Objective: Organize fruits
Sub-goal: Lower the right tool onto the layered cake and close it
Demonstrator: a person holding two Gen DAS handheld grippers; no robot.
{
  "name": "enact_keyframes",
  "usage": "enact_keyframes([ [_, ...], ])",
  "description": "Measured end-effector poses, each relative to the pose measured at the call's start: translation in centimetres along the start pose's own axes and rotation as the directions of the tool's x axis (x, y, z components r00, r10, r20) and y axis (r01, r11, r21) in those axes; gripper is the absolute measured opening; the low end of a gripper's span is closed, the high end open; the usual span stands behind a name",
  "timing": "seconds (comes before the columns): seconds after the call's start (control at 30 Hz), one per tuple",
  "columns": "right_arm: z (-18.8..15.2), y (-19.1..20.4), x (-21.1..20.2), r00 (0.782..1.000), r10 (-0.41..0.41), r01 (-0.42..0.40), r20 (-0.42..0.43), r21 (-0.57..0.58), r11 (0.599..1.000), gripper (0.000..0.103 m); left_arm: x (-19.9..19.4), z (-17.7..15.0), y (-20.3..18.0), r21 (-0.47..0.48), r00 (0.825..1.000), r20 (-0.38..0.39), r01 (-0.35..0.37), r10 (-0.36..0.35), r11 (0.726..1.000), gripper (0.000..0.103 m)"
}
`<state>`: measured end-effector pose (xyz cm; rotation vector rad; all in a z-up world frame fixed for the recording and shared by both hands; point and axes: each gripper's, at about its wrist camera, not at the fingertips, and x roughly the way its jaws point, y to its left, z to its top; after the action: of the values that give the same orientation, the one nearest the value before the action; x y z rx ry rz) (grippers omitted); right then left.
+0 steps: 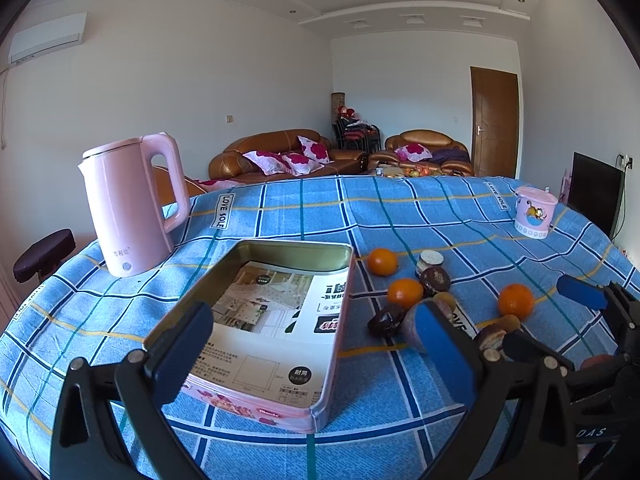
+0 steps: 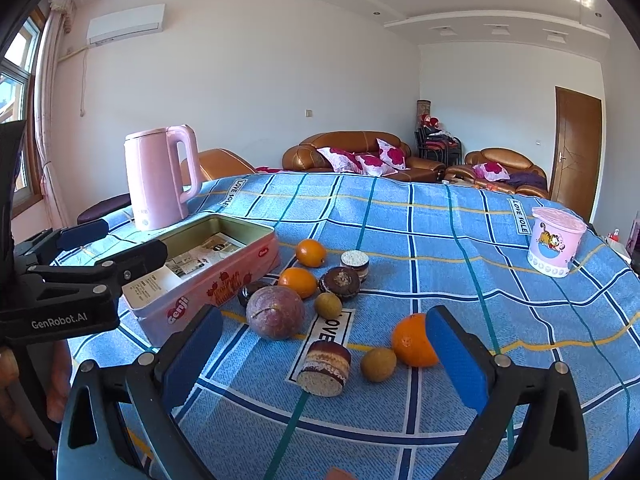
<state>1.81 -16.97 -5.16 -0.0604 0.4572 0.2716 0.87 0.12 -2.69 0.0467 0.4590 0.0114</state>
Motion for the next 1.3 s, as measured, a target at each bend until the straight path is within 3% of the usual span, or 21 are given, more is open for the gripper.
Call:
enact_keyframes([
  [0.1,-1.1,0.0,1.3,0.999,-0.011,0.01,-0.047,-0.025,1.0,0.101,0.7,-0.5,-0.1,-0.002,1.0,-0.019,0.001,-0.001,1.0,0.103],
  [0.23,-1.9,0.3,2.9,0.993,0.009,-0.014,-0.12,-0.044,0.999,0.07,1.2,-0.8,-0.1,-0.011,1.0,-0.028,0.008,-0.008,1.0,0.103],
  [0.6,-1.9,1.1,4.1,0.983,0.004,-0.02,-0.184,-0.083,0.996,0.064,1.2,-1.1,-1.7,0.03,0.997,-0.022,0.073,-0.073,0.997,0.093],
  [0.7,-2.1,1.2,3.8,0.986,0.03,-0.045,-0.165,-0.089,0.995,0.051,1.3,-1.2,-1.9,0.033,0.997,-0.025,0.074,-0.073,0.997,0.093],
  [0.8,-2.2,1.0,4.4,0.978,0.049,-0.065,-0.204,-0.076,0.995,0.042,1.5,-1.3,-2.2,0.038,0.996,-0.033,0.08,-0.078,0.996,0.092],
  [0.97,-2.1,-0.4,5.6,0.955,0.125,-0.12,-0.269,0.035,0.992,0.037,1.6,-1.1,-3.2,0.063,0.993,-0.039,0.115,-0.113,0.991,0.085],
  [1.2,-2.1,-1.1,4.2,0.981,0.072,-0.059,-0.18,0.08,0.995,0.037,3.0,-0.7,-5.0,0.078,0.98,-0.097,0.184,-0.176,0.98,0.08],
  [1.3,-1.9,-1.5,3.7,0.989,0.021,-0.007,-0.146,0.098,0.995,0.037,4.1,-0.6,-5.5,0.076,0.972,-0.137,0.202,-0.191,0.976,0.07],
])
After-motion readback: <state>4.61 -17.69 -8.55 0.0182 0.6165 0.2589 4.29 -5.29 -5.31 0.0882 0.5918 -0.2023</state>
